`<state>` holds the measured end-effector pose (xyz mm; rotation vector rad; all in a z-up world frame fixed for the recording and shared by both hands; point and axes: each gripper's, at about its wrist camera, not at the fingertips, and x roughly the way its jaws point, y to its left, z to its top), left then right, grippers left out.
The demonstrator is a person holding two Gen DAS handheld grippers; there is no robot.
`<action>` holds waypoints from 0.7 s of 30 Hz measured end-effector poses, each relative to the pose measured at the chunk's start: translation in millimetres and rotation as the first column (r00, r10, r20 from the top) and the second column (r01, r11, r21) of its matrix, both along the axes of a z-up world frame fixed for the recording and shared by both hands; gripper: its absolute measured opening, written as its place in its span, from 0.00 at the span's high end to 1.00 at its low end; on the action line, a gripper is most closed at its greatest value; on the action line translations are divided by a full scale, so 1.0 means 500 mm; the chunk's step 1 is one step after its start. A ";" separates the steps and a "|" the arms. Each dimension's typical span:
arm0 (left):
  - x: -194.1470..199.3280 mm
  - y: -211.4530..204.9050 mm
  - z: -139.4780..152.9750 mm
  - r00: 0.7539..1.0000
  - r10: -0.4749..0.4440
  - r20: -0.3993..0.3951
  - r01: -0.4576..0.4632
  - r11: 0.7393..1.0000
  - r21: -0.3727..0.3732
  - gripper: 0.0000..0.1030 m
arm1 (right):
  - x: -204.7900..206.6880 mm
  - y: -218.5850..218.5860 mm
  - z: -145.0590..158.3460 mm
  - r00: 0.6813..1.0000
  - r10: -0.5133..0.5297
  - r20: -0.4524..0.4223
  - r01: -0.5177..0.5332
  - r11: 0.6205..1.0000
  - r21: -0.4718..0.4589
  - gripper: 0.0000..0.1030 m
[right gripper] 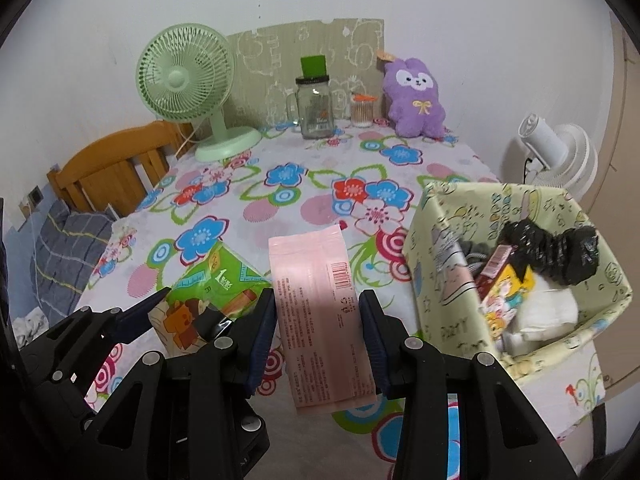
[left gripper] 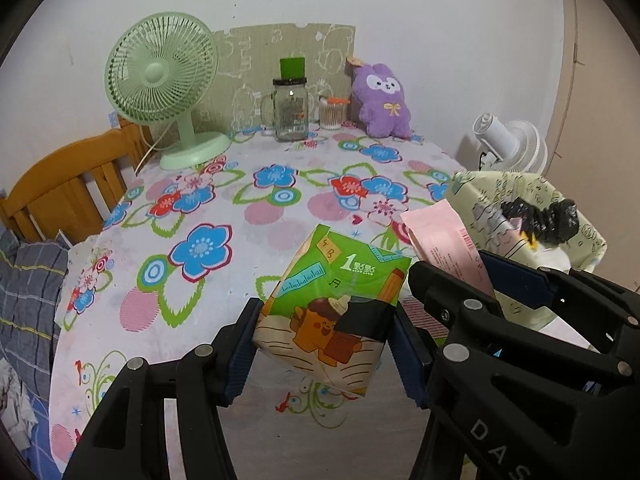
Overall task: Organize soft objects
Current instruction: 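Lift the pink card and tissue pack and carry both toward the box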
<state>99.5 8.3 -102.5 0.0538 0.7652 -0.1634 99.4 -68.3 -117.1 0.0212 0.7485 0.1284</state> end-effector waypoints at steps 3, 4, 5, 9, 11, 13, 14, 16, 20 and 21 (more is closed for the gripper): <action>-0.008 -0.011 0.019 1.000 0.000 0.018 0.000 1.000 -0.001 0.39 | -0.010 -0.010 0.020 1.000 0.000 0.017 0.000 1.000 -0.001 0.56; -0.011 -0.015 0.026 1.000 0.000 0.026 0.000 1.000 -0.002 0.39 | -0.013 -0.013 0.026 1.000 -0.001 0.023 0.001 1.000 -0.003 0.56; -0.013 -0.018 0.032 0.999 0.001 0.032 -0.001 1.000 -0.003 0.39 | -0.017 -0.017 0.034 1.000 -0.001 0.032 0.001 1.000 -0.004 0.56; -0.024 -0.031 0.056 0.998 0.001 0.059 0.000 1.000 -0.009 0.39 | -0.030 -0.031 0.061 0.998 0.000 0.059 0.000 1.000 -0.006 0.56; -0.029 -0.039 0.067 0.998 0.000 0.070 0.001 1.000 -0.006 0.39 | -0.036 -0.038 0.071 0.998 0.000 0.070 0.000 1.000 -0.005 0.56; -0.033 -0.046 0.077 0.997 -0.001 0.082 0.002 1.000 -0.005 0.39 | -0.041 -0.044 0.081 0.997 0.002 0.082 -0.001 1.000 -0.005 0.56; -0.035 -0.051 0.083 0.996 -0.001 0.088 0.002 1.000 -0.004 0.39 | -0.043 -0.048 0.087 0.996 0.002 0.088 -0.001 1.000 -0.005 0.56; -0.037 -0.059 0.093 0.995 -0.003 0.099 0.003 1.000 0.000 0.39 | -0.046 -0.057 0.098 0.995 0.003 0.099 -0.002 1.000 -0.002 0.56; -0.043 -0.080 0.113 0.993 -0.008 0.118 0.007 1.000 0.009 0.39 | -0.055 -0.077 0.120 0.993 0.007 0.118 -0.007 1.000 -0.002 0.56; -0.044 -0.086 0.117 0.992 -0.010 0.123 0.009 1.000 0.010 0.39 | -0.057 -0.082 0.125 0.992 0.007 0.125 -0.007 1.000 -0.001 0.56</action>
